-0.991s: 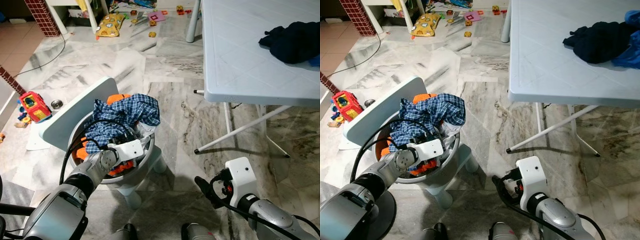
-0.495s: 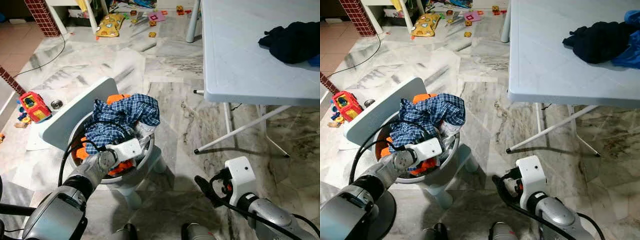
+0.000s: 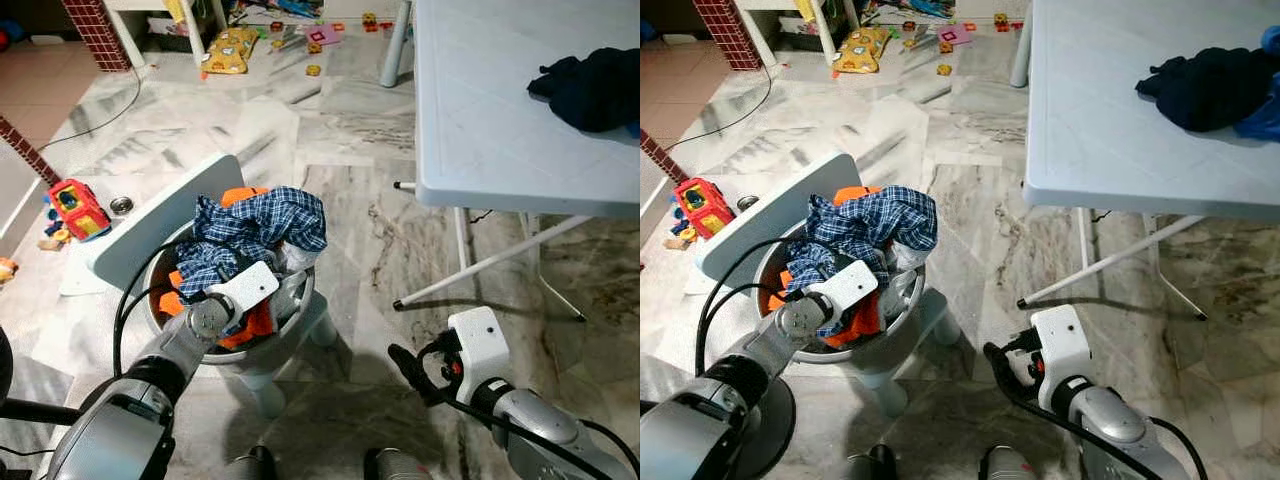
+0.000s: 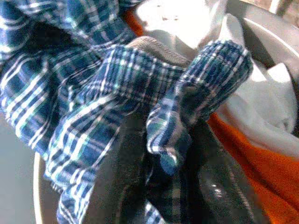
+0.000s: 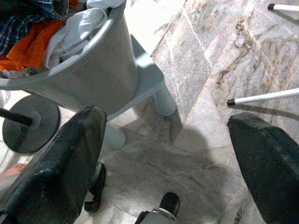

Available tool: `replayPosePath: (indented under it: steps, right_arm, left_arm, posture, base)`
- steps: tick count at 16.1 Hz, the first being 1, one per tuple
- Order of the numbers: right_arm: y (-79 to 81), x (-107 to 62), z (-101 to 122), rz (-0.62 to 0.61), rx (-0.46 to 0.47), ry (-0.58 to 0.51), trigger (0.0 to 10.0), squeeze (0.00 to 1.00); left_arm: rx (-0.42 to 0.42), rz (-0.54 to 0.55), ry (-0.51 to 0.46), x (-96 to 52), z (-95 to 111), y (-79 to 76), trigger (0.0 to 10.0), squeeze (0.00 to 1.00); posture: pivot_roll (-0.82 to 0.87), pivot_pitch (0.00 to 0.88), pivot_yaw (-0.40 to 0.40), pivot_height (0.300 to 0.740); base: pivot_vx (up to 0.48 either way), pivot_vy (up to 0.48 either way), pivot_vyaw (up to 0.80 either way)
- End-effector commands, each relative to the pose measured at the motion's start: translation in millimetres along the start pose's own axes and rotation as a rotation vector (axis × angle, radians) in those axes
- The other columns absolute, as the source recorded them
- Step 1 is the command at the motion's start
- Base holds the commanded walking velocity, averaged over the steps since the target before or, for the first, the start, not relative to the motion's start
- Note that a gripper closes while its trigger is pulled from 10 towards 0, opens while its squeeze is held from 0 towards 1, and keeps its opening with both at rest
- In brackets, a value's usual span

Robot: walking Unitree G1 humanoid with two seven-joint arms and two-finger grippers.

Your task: Hang hanger

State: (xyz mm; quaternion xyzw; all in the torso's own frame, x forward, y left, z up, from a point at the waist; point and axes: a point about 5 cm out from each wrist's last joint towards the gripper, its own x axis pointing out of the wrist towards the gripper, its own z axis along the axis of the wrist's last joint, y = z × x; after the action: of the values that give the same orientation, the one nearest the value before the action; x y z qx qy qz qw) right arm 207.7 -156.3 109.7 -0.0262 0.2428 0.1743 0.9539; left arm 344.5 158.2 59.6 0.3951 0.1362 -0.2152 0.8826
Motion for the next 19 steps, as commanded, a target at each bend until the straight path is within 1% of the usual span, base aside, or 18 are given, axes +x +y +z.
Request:
replayPosePath:
  steps: [1,3,4,5,6,9,10,12,14,16,18,19]
  right_arm:
    - [1.2,1.9,-4,-0.002,0.000,0.014,10.0,0.00]
    - [0.2,2.4,-4,-0.006,-0.002,0.012,10.0,0.00]
    - [-0.2,3.0,-4,-0.009,-0.002,0.011,10.0,0.00]
    - [-0.2,3.4,-5,-0.011,-0.003,0.010,10.0,0.00]
    - [-0.2,3.5,-5,-0.011,-0.004,0.009,10.0,0.00]
    - [-0.2,4.0,-5,-0.012,-0.006,0.007,10.0,0.00]
    - [-0.1,5.7,-5,-0.010,-0.010,0.006,10.0,0.00]
    - [0.3,7.5,-4,-0.007,-0.014,0.004,10.0,0.00]
    - [-0.2,8.5,-4,-0.006,-0.017,0.003,10.0,0.00]
    - [-0.7,9.1,-4,-0.006,-0.020,0.001,10.0,0.00]
    - [-1.2,9.7,-3,-0.006,-0.023,-0.001,10.0,0.00]
    - [-1.5,9.9,-3,-0.006,-0.025,-0.001,10.0,0.00]
  left_arm:
    - [-0.035,0.031,-0.003,-2.3,-4,2.0,0.0,0.00]
    - [-0.094,0.076,-0.031,-2.7,-1,5.8,0.0,0.00]
    - [-0.154,0.128,-0.068,-4.3,1,7.8,0.0,0.00]
    - [-0.211,0.168,-0.093,-7.7,-1,4.8,0.0,0.00]
    - [-0.238,0.179,-0.095,-9.8,-4,1.1,0.0,0.00]
    - [-0.268,0.197,-0.094,-15.1,-10,-5.7,0.0,0.00]
    - [-0.284,0.234,-0.084,-20.6,-16,-10.6,0.0,0.00]
    - [-0.289,0.260,-0.076,-23.7,-19,-13.9,0.0,0.00]
    - [-0.269,0.263,-0.076,-24.2,-18,-17.9,0.0,0.00]
    - [-0.275,0.274,-0.071,-26.1,-17,-20.8,0.0,0.00]
    - [-0.321,0.254,-0.012,-28.3,-24,-29.3,0.0,0.00]
    - [-0.339,0.242,0.035,-32.0,-32,-32.9,0.0,0.00]
  posture:
    - [-0.29,0.177,0.051,0.740]
    - [-0.29,0.175,0.052,0.740]
    - [-0.28,0.172,0.053,0.740]
    - [-0.28,0.170,0.053,0.740]
    - [-0.28,0.170,0.051,0.740]
    - [-0.27,0.169,0.049,0.740]
    - [-0.27,0.167,0.041,0.740]
    - [-0.26,0.164,0.039,0.740]
    - [-0.26,0.161,0.037,0.740]
    - [-0.26,0.158,0.036,0.740]
    - [-0.26,0.158,0.035,0.740]
    - [-0.26,0.156,0.035,0.740]
  base:
    - [0.000,0.000,0.00]
    - [0.000,0.000,0.00]
    - [0.000,0.000,0.00]
    - [0.000,0.000,0.00]
    - [0.000,0.000,0.00]
    - [0.000,0.000,0.00]
    - [0.000,0.000,0.00]
    - [0.000,0.000,0.00]
    - [0.000,0.000,0.00]
    - [0.000,0.000,0.00]
    - [0.000,0.000,0.00]
    - [0.000,0.000,0.00]
